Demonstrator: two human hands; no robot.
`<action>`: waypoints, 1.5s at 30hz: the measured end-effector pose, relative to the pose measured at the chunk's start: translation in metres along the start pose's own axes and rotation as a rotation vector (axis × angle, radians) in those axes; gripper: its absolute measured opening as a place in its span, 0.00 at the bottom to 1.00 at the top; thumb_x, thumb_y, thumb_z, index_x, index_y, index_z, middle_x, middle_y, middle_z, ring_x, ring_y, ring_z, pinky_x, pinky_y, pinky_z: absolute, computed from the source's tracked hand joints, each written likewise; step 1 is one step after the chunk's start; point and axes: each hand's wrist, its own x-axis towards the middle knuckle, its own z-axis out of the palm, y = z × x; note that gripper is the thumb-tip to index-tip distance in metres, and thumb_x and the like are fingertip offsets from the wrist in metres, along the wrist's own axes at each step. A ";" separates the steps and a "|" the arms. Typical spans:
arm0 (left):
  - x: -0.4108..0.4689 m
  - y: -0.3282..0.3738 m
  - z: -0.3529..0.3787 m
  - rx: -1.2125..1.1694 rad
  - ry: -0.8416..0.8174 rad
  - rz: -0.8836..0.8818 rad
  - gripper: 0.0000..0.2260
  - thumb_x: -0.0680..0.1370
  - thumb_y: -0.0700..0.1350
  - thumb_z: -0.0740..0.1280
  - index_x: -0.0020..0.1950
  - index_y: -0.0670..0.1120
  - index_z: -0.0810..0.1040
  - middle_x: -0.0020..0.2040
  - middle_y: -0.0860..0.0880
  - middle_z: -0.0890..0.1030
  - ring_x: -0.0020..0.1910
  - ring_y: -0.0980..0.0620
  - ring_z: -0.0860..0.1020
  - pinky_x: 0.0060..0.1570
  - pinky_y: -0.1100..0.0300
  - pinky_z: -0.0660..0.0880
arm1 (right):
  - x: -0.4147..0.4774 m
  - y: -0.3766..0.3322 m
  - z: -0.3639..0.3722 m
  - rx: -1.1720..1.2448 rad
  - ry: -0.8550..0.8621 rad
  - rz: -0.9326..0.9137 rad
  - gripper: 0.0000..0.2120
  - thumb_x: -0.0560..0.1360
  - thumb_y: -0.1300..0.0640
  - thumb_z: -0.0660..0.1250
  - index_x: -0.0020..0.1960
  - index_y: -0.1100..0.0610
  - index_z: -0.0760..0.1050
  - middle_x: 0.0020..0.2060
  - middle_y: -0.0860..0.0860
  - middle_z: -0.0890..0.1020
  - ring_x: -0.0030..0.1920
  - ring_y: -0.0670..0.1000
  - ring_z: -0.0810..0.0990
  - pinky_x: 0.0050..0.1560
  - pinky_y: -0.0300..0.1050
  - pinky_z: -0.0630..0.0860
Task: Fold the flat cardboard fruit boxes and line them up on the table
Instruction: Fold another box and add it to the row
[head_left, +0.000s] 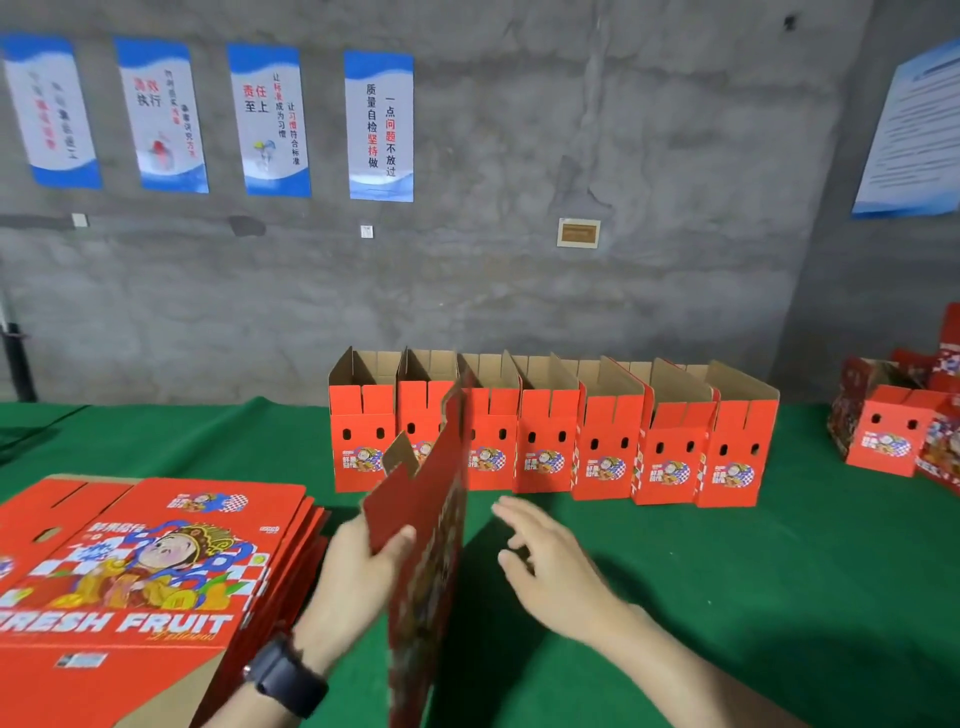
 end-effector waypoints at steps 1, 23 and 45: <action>0.007 0.000 -0.011 -0.044 -0.002 -0.022 0.09 0.76 0.35 0.67 0.50 0.49 0.81 0.42 0.56 0.84 0.43 0.55 0.82 0.48 0.57 0.75 | 0.009 0.002 -0.007 0.007 0.030 0.055 0.26 0.80 0.56 0.61 0.76 0.50 0.58 0.75 0.40 0.56 0.60 0.42 0.74 0.64 0.31 0.63; 0.039 -0.007 -0.058 -0.556 -0.343 -0.333 0.16 0.67 0.43 0.71 0.52 0.37 0.79 0.45 0.39 0.84 0.39 0.43 0.84 0.33 0.56 0.80 | 0.020 0.044 -0.066 0.145 -0.061 0.204 0.14 0.80 0.47 0.61 0.62 0.46 0.61 0.38 0.52 0.79 0.33 0.46 0.84 0.35 0.39 0.79; 0.052 -0.005 -0.014 -0.374 -0.122 -0.469 0.19 0.82 0.56 0.56 0.44 0.43 0.75 0.32 0.47 0.79 0.32 0.50 0.76 0.40 0.56 0.72 | -0.010 0.045 -0.069 -0.018 0.465 0.352 0.29 0.78 0.40 0.55 0.24 0.56 0.55 0.20 0.50 0.61 0.24 0.49 0.62 0.30 0.45 0.59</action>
